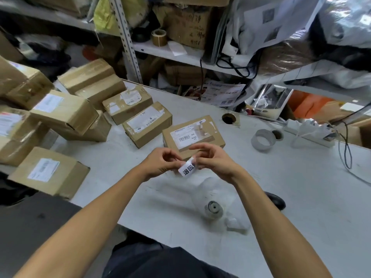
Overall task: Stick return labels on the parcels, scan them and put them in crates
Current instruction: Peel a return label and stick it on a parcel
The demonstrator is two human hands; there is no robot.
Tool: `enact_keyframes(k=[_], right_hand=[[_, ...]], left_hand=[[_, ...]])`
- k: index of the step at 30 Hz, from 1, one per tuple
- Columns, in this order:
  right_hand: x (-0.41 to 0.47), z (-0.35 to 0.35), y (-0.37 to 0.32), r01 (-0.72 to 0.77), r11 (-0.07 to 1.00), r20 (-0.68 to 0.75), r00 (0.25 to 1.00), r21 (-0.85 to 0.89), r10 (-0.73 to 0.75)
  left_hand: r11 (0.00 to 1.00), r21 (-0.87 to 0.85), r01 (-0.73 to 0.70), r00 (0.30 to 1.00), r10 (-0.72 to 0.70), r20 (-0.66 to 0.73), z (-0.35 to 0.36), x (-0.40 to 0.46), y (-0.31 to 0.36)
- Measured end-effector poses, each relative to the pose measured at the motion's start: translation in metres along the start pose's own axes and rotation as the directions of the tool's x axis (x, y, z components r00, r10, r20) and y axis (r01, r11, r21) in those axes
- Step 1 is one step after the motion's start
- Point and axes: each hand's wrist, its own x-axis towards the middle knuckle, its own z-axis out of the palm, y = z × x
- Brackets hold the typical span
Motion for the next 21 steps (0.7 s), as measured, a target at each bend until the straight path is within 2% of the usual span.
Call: enact_keyframes(k=[3,5,8,10,12,13,15,17,21], right_hand=[[0.033,-0.014,-0.006,0.028,0.990,-0.283,0.957,-0.137,-0.066],[0.050,-0.021,-0.004,-0.048,0.946,-0.405,0.910,-0.321,-0.092],[0.058,-0.024,-0.004,-0.132,0.796,-0.400,0.905,-0.590,-0.146],[0.058,-0.025,-0.008,-0.204,0.618,-0.391,0.902,-0.759,-0.183],[0.058,-0.030,-0.007,-0.308,0.531,-0.463,0.867,-0.789,-0.184],[0.056,-0.033,-0.007,-0.365,0.550,-0.513,0.847,-0.751,-0.139],[0.050,-0.036,-0.009,-0.420,0.721,-0.575,0.817,-0.551,0.037],[0.039,-0.037,-0.006,-0.407,0.844,-0.536,0.826,-0.350,0.176],[0.003,-0.028,-0.001,-0.331,0.901,-0.608,0.787,-0.280,0.101]], left_hand=[[0.999,-0.041,0.019,0.977,-0.027,-0.210,-0.012,0.006,-0.005],[0.996,-0.028,0.081,0.951,-0.086,-0.298,-0.015,0.009,-0.012],[0.984,-0.040,0.173,0.930,-0.176,-0.322,-0.010,0.014,-0.018],[0.975,-0.091,0.200,0.927,-0.219,-0.306,-0.005,0.018,-0.019],[0.964,-0.144,0.226,0.932,-0.257,-0.257,0.000,0.022,-0.017],[0.956,-0.179,0.231,0.937,-0.268,-0.224,0.002,0.023,-0.015],[0.939,-0.261,0.225,0.949,-0.272,-0.161,0.005,0.027,-0.011],[0.931,-0.311,0.191,0.962,-0.241,-0.129,0.007,0.029,-0.011],[0.949,-0.291,0.123,0.987,-0.147,-0.063,0.007,0.027,-0.005]])
